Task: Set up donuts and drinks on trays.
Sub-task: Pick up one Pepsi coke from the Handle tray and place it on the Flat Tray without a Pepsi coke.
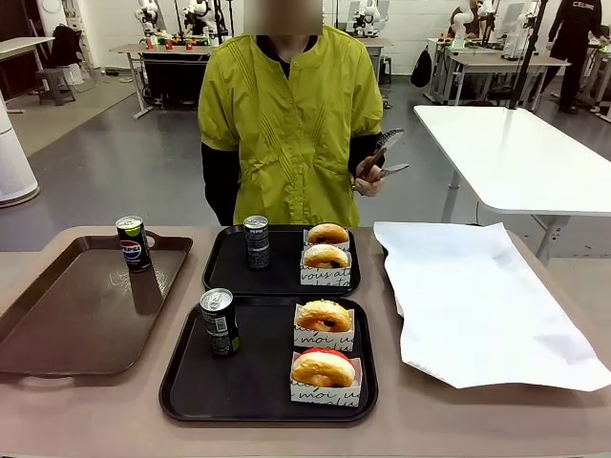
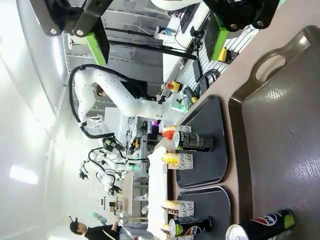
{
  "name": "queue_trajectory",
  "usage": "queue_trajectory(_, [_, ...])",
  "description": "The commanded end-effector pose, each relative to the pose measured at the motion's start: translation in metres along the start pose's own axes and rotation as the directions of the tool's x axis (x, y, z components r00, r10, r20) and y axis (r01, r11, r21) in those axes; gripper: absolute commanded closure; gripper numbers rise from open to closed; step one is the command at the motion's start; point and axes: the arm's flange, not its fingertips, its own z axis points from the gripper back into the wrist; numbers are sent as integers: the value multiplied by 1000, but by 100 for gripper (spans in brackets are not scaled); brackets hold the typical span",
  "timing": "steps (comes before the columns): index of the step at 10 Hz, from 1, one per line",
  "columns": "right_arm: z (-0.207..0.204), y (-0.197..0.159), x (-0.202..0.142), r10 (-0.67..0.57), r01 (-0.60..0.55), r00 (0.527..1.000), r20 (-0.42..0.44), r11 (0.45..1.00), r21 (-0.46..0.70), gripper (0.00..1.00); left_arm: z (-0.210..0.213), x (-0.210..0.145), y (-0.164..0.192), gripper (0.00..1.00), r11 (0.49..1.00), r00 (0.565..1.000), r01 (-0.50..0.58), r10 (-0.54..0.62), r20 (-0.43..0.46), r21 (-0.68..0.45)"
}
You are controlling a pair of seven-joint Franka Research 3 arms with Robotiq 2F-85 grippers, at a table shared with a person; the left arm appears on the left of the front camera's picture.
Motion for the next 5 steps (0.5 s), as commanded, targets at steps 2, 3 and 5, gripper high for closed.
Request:
queue_trajectory(2, [-1, 1, 2, 16, -16, 1000, 17, 1000, 27, 0, 0, 0, 0, 0, 1000, 1000, 0, 0, 0, 0])
queue_trajectory(3, [-1, 1, 2, 16, -16, 1000, 17, 1000, 27, 0, 0, 0, 0, 0, 1000, 1000, 0, 0, 0, 0])
queue_trajectory(5, [-1, 1, 2, 16, -16, 1000, 17, 1000, 27, 0, 0, 0, 0, 0, 1000, 1000, 0, 0, 0, 0])
